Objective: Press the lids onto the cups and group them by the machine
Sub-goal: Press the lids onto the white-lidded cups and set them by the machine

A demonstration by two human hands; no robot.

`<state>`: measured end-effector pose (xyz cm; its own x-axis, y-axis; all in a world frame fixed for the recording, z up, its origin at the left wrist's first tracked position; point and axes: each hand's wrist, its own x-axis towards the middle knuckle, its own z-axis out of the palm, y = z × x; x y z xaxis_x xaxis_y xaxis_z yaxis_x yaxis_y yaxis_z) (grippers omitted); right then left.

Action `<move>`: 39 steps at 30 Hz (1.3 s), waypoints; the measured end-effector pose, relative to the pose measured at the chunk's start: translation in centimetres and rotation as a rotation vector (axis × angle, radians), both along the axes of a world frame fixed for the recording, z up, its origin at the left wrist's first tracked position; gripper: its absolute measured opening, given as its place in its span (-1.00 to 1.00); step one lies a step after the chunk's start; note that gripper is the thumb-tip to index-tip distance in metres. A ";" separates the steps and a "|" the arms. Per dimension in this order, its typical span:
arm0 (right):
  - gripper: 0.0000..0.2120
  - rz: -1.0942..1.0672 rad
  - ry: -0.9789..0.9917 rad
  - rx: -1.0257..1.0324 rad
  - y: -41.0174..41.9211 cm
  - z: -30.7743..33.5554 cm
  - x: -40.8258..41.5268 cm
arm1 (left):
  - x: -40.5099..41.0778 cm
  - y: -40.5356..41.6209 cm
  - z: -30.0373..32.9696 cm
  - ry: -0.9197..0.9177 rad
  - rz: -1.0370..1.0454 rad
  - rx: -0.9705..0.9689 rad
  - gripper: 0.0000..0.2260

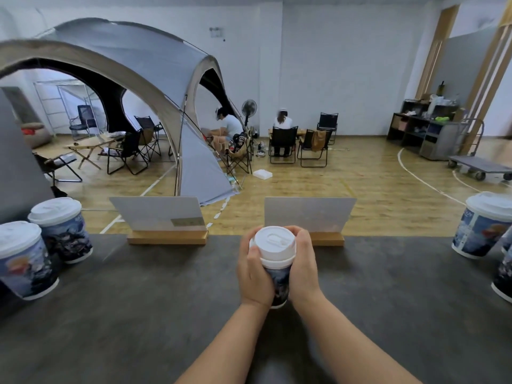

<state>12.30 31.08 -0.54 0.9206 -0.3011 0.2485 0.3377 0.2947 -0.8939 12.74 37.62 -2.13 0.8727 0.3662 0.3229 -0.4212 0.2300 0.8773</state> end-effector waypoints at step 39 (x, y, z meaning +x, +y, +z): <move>-0.70 0.256 -0.043 -0.267 21.3 -1.9 -3.7 | -8.2 22.4 -0.9 -0.096 0.196 0.093 -0.59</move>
<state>8.61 52.36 -2.45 0.9448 0.0181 0.3272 0.3221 0.1325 -0.9374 4.55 59.99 -3.06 0.7512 0.4909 0.4413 -0.5326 0.0558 0.8446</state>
